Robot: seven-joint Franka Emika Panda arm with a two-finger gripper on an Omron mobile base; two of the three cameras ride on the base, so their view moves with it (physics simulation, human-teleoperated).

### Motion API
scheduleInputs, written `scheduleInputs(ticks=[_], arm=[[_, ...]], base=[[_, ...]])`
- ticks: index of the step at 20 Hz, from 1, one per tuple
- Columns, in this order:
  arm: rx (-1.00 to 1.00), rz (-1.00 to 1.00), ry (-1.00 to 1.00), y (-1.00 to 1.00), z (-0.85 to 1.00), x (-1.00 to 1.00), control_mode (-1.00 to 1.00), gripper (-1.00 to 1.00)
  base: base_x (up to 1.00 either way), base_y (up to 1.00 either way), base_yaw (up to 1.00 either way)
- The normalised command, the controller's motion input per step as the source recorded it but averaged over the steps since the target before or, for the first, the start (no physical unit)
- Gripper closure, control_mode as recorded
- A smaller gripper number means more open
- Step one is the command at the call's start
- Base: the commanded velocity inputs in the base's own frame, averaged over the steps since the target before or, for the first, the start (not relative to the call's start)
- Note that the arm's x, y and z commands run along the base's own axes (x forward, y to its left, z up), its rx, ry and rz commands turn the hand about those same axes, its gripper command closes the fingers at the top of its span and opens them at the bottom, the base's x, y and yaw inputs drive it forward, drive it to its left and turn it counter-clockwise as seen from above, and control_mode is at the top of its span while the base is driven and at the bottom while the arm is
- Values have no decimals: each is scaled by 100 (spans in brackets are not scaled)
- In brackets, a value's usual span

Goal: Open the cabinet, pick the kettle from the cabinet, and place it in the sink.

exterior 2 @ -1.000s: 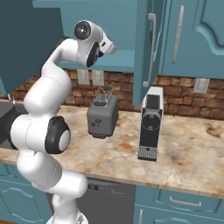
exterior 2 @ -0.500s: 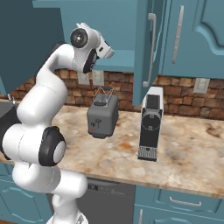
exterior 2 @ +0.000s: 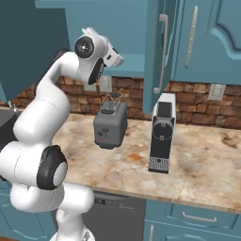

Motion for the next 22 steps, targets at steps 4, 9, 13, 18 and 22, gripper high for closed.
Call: scheduleInputs(ticks=[4,9,13,18,22], arm=[[0,0,0,-8,18,-25,-100,100],[0,0,2,-6,19,-32,-100,100],[0,0,1,-4,11,-38,-100,100],[0,0,0,-3,8,-39,-100,100],[0,0,0,-4,8,-42,-100,100]], base=[[0,0,0],[0,0,0],[0,0,0],[0,0,0],[0,0,0]])
